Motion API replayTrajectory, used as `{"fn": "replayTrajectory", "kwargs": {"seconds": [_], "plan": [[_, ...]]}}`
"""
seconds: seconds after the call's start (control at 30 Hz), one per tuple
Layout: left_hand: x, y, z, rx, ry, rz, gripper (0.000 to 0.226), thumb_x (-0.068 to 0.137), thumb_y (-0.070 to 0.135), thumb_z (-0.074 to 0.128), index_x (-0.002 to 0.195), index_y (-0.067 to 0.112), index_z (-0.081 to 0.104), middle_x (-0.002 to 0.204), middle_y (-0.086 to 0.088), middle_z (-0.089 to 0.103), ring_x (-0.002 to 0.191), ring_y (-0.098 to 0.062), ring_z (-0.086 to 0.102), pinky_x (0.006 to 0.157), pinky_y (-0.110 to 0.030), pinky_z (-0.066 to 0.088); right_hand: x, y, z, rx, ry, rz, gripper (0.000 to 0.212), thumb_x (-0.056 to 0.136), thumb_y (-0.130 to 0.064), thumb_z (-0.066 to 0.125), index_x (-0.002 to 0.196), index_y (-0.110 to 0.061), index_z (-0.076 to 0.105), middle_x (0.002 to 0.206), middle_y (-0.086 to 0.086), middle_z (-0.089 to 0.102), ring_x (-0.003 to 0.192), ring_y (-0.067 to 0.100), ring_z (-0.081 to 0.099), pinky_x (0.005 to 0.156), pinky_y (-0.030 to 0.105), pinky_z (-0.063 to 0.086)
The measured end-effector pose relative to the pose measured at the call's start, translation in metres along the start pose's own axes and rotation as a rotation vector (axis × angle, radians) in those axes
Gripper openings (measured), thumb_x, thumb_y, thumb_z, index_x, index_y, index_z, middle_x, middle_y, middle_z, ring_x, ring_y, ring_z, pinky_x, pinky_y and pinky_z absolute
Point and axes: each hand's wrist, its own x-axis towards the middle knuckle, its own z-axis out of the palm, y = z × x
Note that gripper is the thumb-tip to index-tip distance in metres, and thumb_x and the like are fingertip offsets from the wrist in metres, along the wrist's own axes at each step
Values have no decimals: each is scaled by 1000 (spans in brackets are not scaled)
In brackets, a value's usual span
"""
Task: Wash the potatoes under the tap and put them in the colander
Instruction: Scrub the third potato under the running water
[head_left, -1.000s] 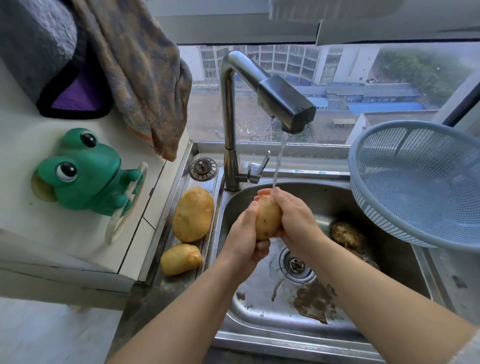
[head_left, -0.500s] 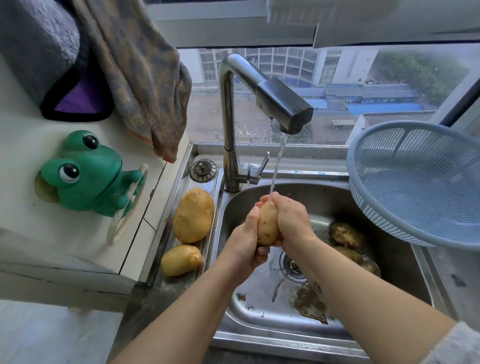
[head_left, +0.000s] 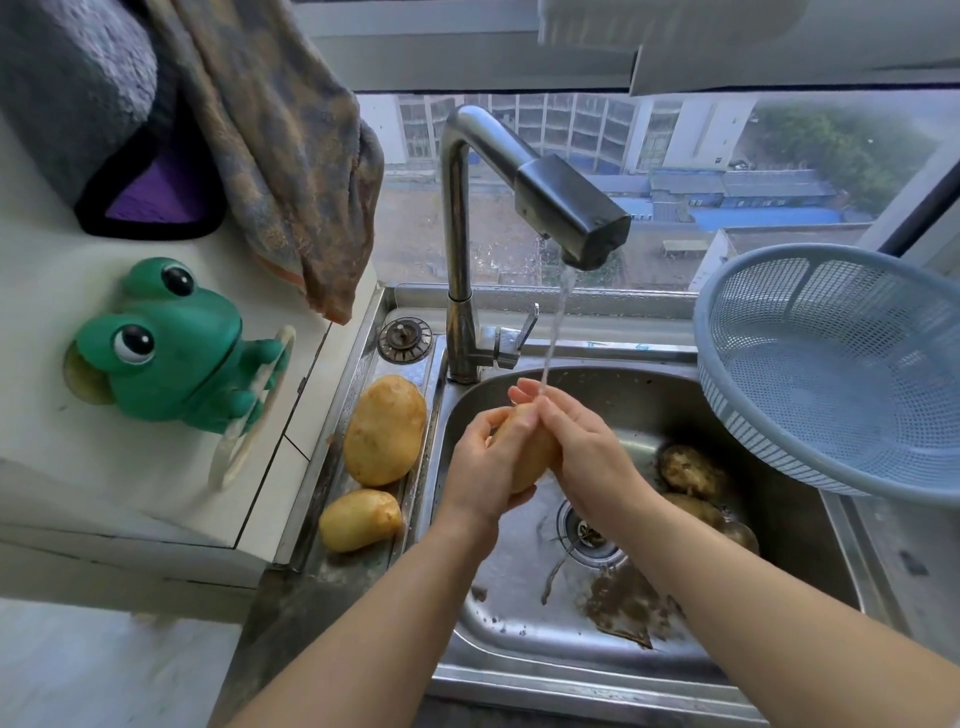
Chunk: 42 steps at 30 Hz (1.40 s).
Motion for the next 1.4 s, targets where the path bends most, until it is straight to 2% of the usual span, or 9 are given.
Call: {"fn": "replayTrajectory", "kwargs": {"seconds": [0.13,0.33,0.5,0.6,0.73,0.93,1.1,1.27,1.4], "plan": [[6,1,9,-180,-6,-123,33,95,46,53,113,21,63,110,-9,66,94,-18,63,65,-29,54,-5,-3,-2,-103,-32,-72,26,101,-18,46,121,-34,53,120,-17,57,113,-3,54,102,23,43],[13,1,4,-285,-59,-246,30,101,32,43,114,18,66,119,-17,64,108,-28,63,74,-38,58,-8,8,-19,-493,-77,-154,52,93,-21,62,140,-28,39,127,-7,53,112,9,57,96,26,49],[8,2,5,-176,-164,-89,34,106,22,33,124,11,59,122,-17,64,111,-25,63,89,-39,56,-3,5,-13,-349,132,-194,17,89,-23,65,102,-30,56,99,-6,62,92,10,62,74,20,54],[2,-2,8,-62,-238,17,32,105,22,37,134,16,50,127,-11,61,117,-20,61,99,-39,51,6,0,-6,-156,313,-85,5,88,-20,66,92,-18,65,92,4,66,90,19,65,74,29,57],[-1,-13,5,197,-276,198,56,96,11,56,146,25,32,139,2,48,126,-8,50,108,-28,42,19,-5,-3,232,496,193,20,89,-28,63,80,-11,68,87,12,67,88,30,66,80,45,57],[7,-12,12,-148,16,151,45,83,31,71,123,20,52,121,-13,62,109,-22,64,91,-31,54,17,-11,4,386,357,164,35,103,-29,39,91,-10,67,93,12,68,89,25,63,91,44,54],[26,1,17,-493,217,-44,21,90,21,65,106,8,60,104,-17,62,87,-25,63,71,-34,53,-2,5,4,23,166,0,28,105,-24,35,120,-20,57,117,6,60,107,19,60,85,31,55],[24,10,13,-124,291,70,24,99,25,48,85,19,66,92,-10,67,87,-26,64,76,-40,57,-10,-8,-11,-142,24,93,18,98,-27,53,115,-28,55,118,5,58,102,21,64,74,36,60],[20,12,16,142,215,322,32,105,22,34,96,27,65,90,2,69,84,-11,66,76,-27,56,-9,-13,-13,-39,28,202,27,95,-32,56,118,-18,54,110,14,61,69,20,68,64,30,58]]}}
